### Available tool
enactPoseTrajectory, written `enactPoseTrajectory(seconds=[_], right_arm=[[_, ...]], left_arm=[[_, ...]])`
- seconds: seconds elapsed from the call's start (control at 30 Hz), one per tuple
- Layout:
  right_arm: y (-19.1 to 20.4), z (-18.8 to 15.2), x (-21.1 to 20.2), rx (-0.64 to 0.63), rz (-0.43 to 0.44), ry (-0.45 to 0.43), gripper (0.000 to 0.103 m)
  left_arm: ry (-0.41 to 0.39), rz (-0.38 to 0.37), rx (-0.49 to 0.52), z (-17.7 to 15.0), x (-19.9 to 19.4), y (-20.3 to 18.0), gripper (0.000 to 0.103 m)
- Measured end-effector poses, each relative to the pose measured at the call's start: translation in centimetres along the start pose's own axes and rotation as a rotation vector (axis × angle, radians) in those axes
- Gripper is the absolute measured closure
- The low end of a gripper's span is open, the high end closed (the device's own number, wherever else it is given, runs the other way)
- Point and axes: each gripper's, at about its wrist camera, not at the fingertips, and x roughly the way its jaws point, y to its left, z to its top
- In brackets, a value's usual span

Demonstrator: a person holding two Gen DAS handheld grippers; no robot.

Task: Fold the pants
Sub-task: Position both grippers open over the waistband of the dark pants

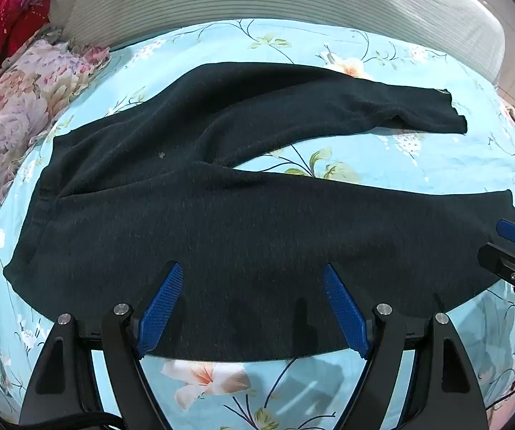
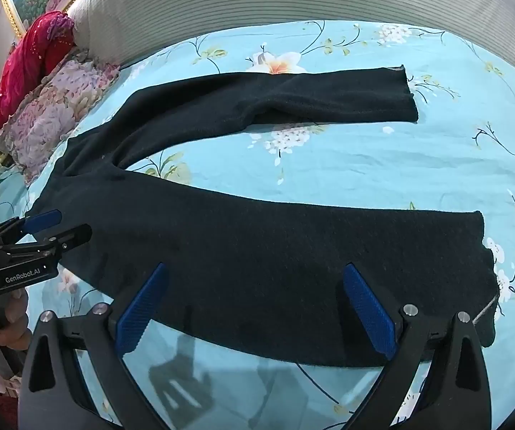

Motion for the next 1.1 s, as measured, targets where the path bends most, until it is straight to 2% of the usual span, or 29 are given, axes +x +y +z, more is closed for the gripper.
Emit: enactPoseTrajectory(seconds=[1.1], right_arm=[[-0.46, -0.13, -0.19, 0.01, 0.001, -0.002, 0.005]], left_arm=[[0.021, -0.033, 0.008, 0.08, 0.25, 0.36, 0.022]])
